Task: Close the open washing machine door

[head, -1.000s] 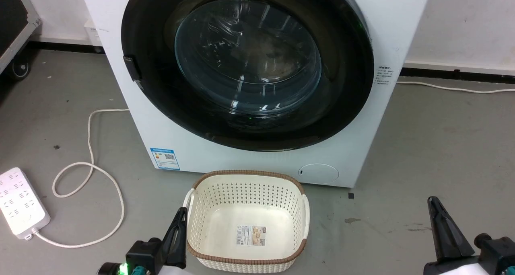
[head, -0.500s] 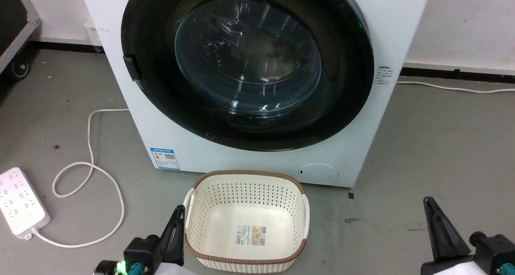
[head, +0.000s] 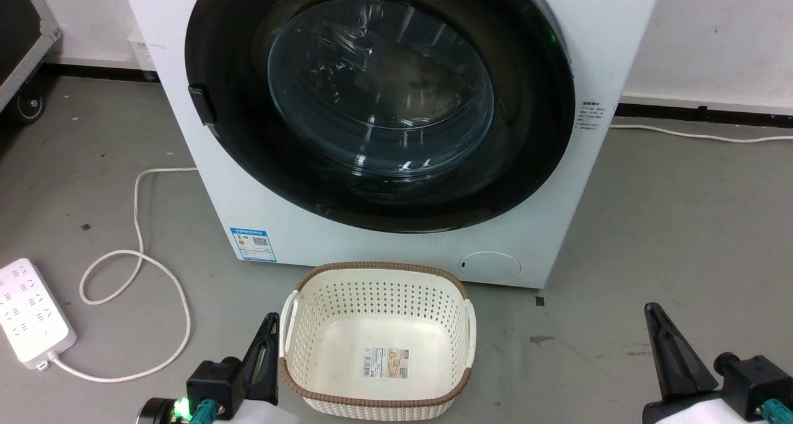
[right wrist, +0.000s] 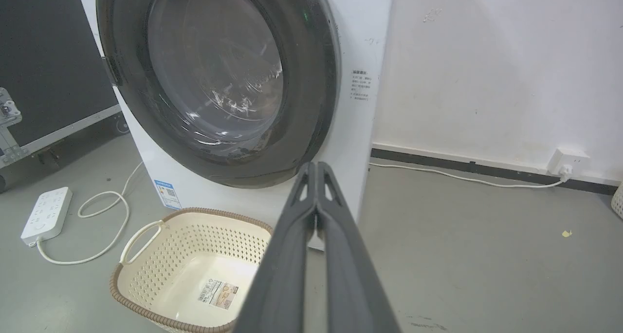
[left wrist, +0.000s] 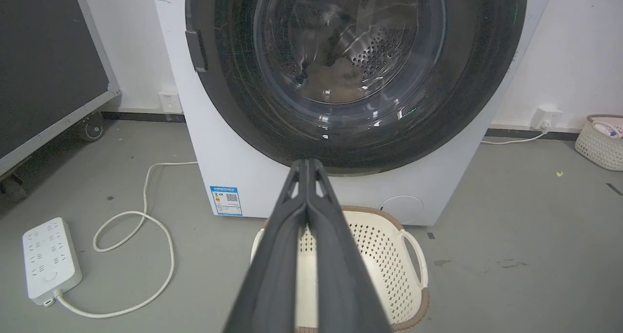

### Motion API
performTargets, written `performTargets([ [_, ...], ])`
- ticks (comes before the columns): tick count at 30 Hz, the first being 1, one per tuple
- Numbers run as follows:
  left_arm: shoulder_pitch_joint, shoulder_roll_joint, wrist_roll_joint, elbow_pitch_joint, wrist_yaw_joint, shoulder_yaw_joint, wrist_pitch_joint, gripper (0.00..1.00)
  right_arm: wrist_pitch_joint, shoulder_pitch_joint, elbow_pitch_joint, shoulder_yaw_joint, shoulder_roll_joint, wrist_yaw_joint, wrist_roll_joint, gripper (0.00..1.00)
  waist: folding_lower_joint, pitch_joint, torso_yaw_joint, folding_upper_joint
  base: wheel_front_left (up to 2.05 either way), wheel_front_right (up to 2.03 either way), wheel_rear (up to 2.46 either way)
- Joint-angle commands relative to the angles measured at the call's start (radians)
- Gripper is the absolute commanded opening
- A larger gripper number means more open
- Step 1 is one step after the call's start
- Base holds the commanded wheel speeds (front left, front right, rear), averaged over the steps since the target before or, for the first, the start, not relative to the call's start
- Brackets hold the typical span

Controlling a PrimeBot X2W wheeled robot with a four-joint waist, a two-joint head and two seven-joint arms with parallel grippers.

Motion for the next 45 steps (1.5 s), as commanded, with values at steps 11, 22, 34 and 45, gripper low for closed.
performTargets([
  [11,-0.01,0.0,0.017,-0.023,0.007,0.014,0.026,0.0,0.026,-0.023,-0.01,0.012,0.009,0.0,-0.012,0.0,0.0,0.001,-0.002,0.0,0.0,0.0,0.0],
  [22,-0.012,0.0,0.028,-0.039,0.009,0.024,0.049,0.0,0.049,-0.031,-0.014,0.021,0.011,0.0,-0.019,0.0,0.0,0.001,-0.004,0.0,0.0,0.0,0.0],
  [34,-0.016,-0.001,0.041,-0.059,0.011,0.038,0.078,0.0,0.077,-0.04,-0.019,0.032,0.014,0.0,-0.028,0.0,0.0,0.002,-0.006,0.0,0.0,0.0,0.0],
  [45,-0.018,-0.001,0.051,-0.075,0.013,0.049,0.1,0.0,0.1,-0.048,-0.023,0.041,0.017,0.0,-0.035,0.0,0.0,0.003,-0.008,0.0,0.0,0.0,0.0],
])
